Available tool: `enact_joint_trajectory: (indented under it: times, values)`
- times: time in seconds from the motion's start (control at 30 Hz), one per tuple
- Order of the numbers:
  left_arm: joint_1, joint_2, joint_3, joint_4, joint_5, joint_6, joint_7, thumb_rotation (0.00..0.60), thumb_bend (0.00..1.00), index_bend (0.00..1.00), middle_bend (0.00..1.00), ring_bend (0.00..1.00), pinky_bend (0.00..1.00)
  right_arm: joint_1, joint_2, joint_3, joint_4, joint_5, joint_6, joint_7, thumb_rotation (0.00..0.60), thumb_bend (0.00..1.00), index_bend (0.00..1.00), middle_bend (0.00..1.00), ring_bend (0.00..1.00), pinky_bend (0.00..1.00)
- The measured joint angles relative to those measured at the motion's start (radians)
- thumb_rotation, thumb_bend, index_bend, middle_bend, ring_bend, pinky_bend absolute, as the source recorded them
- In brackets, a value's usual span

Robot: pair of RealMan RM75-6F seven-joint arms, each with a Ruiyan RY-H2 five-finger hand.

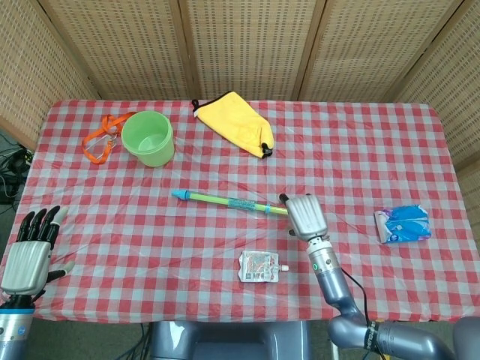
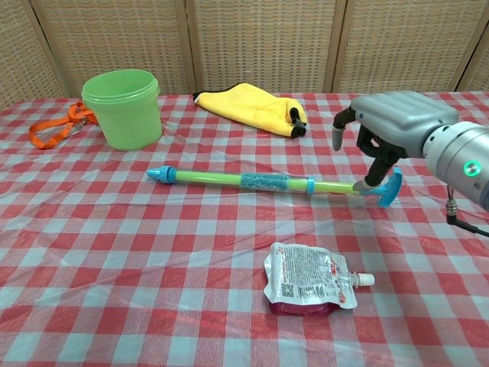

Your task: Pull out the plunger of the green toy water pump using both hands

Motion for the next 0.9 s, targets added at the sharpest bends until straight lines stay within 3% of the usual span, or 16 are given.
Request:
enact_joint_trajectory:
  times: [0.47,0.9]
  values:
    - [-0.006,-0.007,-0.004,0.002,-0.018,-0.011,0.016,0.6,0.07,0.0,0.0,0.0,0.0,0.062,-0.055,0.013,0.126,0.111,-0.033,0.002,0.6,0.36,0.5,0.99,0.93,0.66]
    - [-0.014,-0.015,-0.004,0.003,-0.032,-0.024,0.03,0.6,0.07,0.0,0.0,0.0,0.0,0.093,-0.089,-0.011,0.222,0.16,-0.072,0.052,0.6,0.43,0.5,1.0,0.93,0.66]
